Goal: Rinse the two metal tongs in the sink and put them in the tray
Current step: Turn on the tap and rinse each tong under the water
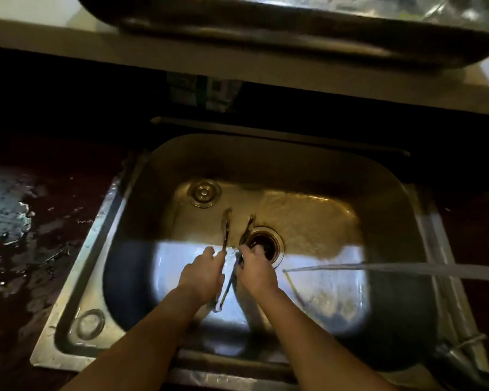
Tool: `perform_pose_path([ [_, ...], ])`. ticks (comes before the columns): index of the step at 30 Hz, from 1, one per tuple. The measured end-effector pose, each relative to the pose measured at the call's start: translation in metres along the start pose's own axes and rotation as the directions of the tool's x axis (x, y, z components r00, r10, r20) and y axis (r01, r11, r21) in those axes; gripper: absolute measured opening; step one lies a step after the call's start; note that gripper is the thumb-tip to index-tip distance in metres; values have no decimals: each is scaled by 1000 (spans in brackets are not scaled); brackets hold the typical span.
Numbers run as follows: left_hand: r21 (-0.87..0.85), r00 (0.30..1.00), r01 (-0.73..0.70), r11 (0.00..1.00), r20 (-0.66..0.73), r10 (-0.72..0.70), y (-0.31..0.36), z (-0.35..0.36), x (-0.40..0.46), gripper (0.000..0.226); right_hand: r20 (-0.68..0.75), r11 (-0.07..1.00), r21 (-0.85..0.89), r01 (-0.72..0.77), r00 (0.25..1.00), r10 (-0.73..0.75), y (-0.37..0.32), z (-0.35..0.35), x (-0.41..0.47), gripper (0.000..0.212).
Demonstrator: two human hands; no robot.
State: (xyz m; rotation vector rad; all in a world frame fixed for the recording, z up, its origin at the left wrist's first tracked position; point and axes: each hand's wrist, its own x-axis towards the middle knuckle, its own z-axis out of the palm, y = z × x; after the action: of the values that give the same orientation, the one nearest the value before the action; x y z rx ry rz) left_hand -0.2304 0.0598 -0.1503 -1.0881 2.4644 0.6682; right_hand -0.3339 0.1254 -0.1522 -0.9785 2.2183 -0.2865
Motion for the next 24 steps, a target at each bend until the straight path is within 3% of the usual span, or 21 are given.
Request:
perform_pose_path([
  [5,50,991,-36,998,131,29,-4,13,11,39,59,998,-53,14,998,-11,5,20,12,40],
  [10,-135,991,-19,991,125,36,-2,17,19,30,25,1000,3,17,1000,-17,3,23,17,26],
  [13,-247,996,-62,967,43,75,7,16,17,28,-110,970,227,-84,988,111,2,16,17,21],
  [16,-313,989,-147,938,-44,140,14,9,13,29,-232,854,492,-167,921,314,5,2,16,36],
  [18,-324,977,-211,922,-111,184,17,3,9,35,-195,784,582,-217,898,393,7,-12,18,33],
  [19,-345,971,-231,910,-141,193,20,-1,5,43,-157,749,616,-243,894,420,9,-19,17,20],
  [20,-418,972,-224,880,-155,174,22,-6,2,51,-122,711,652,-265,888,443,12,-24,14,8],
  [21,-537,981,-187,823,-148,126,26,-11,-1,56,-100,676,680,-284,878,469,15,-30,9,14],
  [22,-678,992,-123,724,-110,66,31,-17,-5,55,-87,649,702,-293,869,487,20,-33,5,20],
  [24,-875,1000,11,485,12,-1,34,-25,-13,32,-62,615,728,-302,865,499,23,-37,-5,25],
])
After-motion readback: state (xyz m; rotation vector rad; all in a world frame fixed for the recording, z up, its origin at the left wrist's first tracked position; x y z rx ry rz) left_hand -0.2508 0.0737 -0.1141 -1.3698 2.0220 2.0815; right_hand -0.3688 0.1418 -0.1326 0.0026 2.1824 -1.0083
